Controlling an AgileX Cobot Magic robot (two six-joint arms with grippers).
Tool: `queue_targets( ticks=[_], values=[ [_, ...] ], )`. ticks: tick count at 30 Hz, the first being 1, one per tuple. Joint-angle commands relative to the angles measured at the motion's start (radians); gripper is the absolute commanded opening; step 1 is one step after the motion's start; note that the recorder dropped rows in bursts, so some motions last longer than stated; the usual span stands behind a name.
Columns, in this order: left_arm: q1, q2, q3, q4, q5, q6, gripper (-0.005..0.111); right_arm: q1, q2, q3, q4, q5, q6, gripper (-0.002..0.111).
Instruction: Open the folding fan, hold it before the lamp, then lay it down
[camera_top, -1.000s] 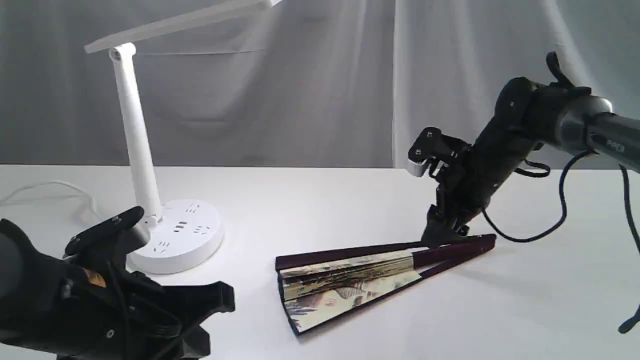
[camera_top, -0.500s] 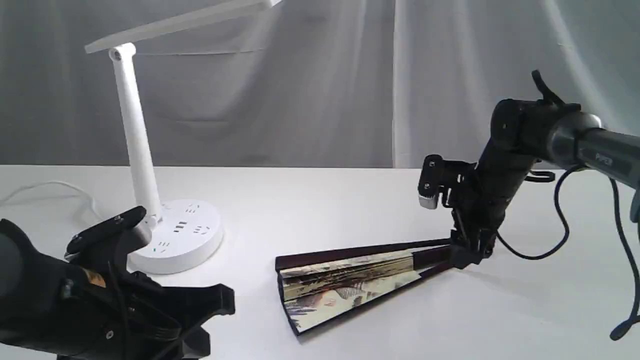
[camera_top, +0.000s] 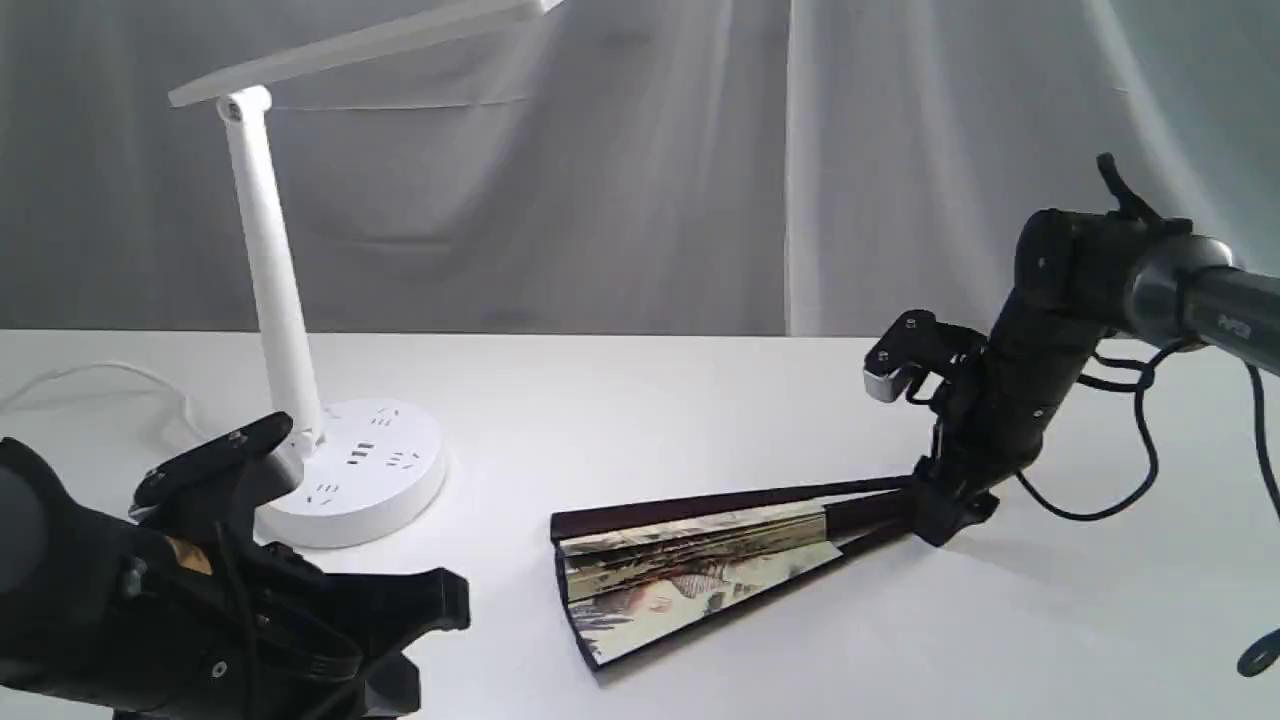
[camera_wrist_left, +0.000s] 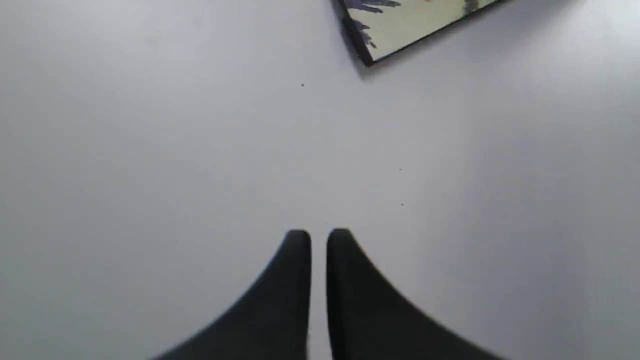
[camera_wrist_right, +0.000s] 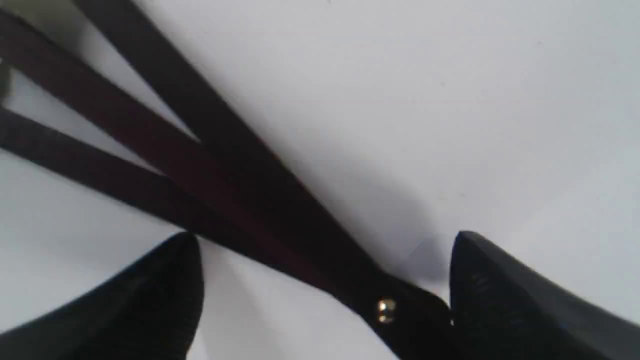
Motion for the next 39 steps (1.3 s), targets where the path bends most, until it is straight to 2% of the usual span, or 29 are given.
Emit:
queue_targets(
  ticks=[1,6,11,20,26,34,36,39],
  values=[
    [-0.005,0.002,-0.005,0.0,-0.007,0.005,0.006,0.001,0.0,0.007,0.083,0.098,0.111,0.068],
    [-0.005,0.002,-0.005,0.0,-0.005,0.007,0.006,0.001,0.0,0.007,0.088,0.124,0.247,0.068],
    [-0.005,0.002,-0.005,0.0,0.028,0.007,0.006,0.001,-0.002,0.007,0.086,0.124,0.266,0.068],
    [-0.005,0.002,-0.005,0.007,0.063,0.009,0.006,0.001,-0.013,0.007,0.093,0.124,0.636,0.068],
    [-0.005,0.002,-0.005,0.007,0.074,0.009,0.006,0.001,-0.037,0.007,0.102,0.124,0.647,0.068],
    [-0.005,0.002,-0.005,0.007,0.089,0.009,0.006,0.01,-0.071,0.007,0.116,0.124,0.804,0.068],
    [-0.005,0.002,-0.005,0.004,0.089,0.009,0.006,0.024,-0.071,0.007,0.102,0.124,0.798,0.068],
    [-0.005,0.002,-0.005,0.005,0.092,0.009,0.006,0.048,-0.071,0.007,0.1,0.124,0.677,0.068]
  ],
)
